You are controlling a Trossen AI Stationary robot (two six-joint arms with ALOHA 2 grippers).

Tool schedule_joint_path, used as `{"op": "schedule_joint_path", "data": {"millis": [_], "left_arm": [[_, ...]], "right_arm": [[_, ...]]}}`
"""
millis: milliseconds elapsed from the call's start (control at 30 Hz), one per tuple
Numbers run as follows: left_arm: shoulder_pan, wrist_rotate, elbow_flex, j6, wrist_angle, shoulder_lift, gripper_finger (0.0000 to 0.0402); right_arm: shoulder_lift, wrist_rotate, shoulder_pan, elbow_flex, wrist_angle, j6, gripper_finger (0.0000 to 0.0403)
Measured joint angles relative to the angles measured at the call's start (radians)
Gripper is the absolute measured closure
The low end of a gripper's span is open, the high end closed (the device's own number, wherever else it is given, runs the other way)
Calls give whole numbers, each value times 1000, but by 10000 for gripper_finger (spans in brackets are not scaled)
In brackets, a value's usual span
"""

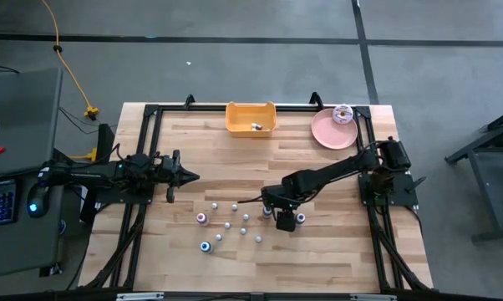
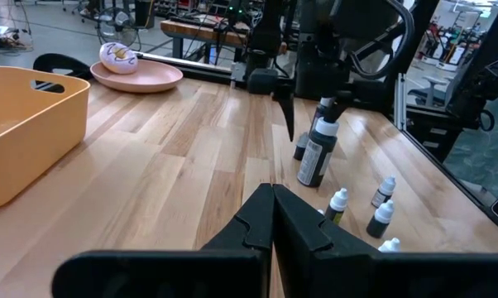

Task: Pick & Place food coloring
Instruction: Put the small green food coloring bottle into the yellow bin

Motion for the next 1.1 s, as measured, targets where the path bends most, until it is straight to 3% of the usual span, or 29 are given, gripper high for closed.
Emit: {"op": "schedule_joint_path", "data": {"millis": [467, 1000, 1100], "left_arm": [[0, -2, 0, 0, 0, 0, 401], [0, -2, 0, 0, 0, 0, 401], [0, -2, 0, 0, 0, 0, 401]], "right_arm": [[10, -9, 0, 0, -11, 19, 227], [10, -6, 0, 1, -21, 23, 357], [10, -6, 0, 1, -24, 21, 362]]}}
